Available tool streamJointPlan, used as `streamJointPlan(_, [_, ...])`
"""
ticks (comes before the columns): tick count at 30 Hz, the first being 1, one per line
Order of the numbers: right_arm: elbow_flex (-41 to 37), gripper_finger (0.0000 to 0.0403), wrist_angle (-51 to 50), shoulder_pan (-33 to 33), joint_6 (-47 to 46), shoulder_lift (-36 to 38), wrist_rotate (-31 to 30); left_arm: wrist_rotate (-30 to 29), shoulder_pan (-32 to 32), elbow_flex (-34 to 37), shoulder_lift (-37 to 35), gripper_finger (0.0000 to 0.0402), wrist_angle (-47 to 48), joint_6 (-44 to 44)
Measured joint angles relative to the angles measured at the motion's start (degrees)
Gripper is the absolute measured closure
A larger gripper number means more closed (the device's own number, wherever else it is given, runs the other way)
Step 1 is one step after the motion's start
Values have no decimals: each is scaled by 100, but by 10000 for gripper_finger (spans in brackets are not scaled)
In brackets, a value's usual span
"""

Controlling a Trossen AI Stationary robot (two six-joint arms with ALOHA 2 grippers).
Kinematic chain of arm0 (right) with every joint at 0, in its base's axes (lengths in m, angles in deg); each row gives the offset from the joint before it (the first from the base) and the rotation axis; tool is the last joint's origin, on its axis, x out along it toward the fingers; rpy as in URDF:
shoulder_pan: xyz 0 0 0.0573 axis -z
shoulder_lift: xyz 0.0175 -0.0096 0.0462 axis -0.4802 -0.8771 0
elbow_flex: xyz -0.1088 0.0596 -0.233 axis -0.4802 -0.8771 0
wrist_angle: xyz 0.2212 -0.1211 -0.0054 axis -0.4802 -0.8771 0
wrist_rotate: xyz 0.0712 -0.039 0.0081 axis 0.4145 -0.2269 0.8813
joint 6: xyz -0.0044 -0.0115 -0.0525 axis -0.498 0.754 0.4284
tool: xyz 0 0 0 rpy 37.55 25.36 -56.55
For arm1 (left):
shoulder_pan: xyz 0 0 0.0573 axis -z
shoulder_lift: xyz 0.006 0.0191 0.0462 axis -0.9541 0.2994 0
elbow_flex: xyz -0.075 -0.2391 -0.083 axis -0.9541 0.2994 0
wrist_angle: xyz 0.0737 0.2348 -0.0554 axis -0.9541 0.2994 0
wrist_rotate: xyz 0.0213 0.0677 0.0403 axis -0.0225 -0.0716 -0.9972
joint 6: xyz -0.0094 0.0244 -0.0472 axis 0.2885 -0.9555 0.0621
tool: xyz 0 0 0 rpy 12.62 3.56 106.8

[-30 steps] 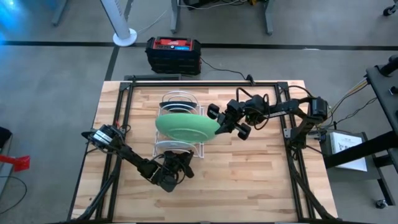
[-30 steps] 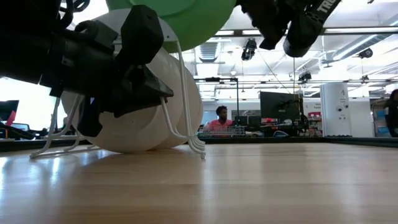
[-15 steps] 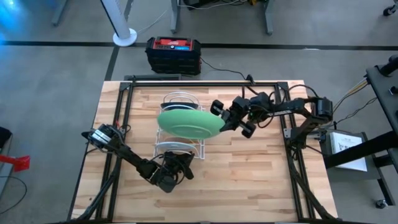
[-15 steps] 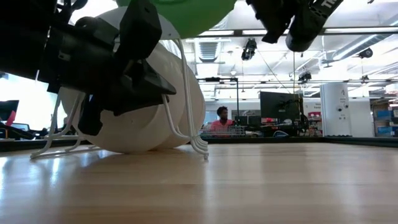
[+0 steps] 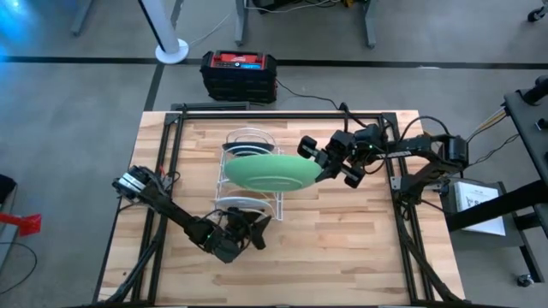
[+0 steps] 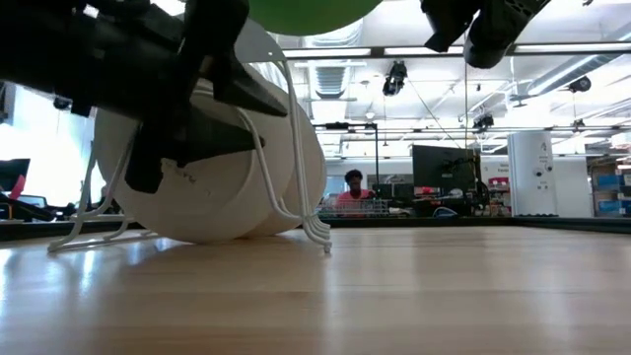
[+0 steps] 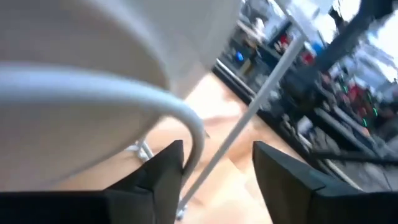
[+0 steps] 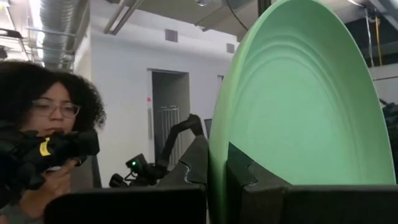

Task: Sort dishes
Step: Put the green plate in the dish rack

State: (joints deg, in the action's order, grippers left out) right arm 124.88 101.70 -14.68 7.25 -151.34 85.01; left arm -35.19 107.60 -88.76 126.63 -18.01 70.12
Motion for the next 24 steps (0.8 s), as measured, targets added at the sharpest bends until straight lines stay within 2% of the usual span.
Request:
streamJointPlan(5, [-117,403,-67,61,-64,134,72,482,208,-1,-324,206,260,-50])
streamJointPlan(11, [-337,403,-245,107,51,307,70,329,304,-10,-633,208,1057,361])
streamJointPlan(19, [-426,403,-260,103,8,388,69,280,285,-12,-627,194,1175,653])
streamJointPlan(24, [-447,403,-258,103,-1,415,65,629,303,-14,-620,178,1637,1151])
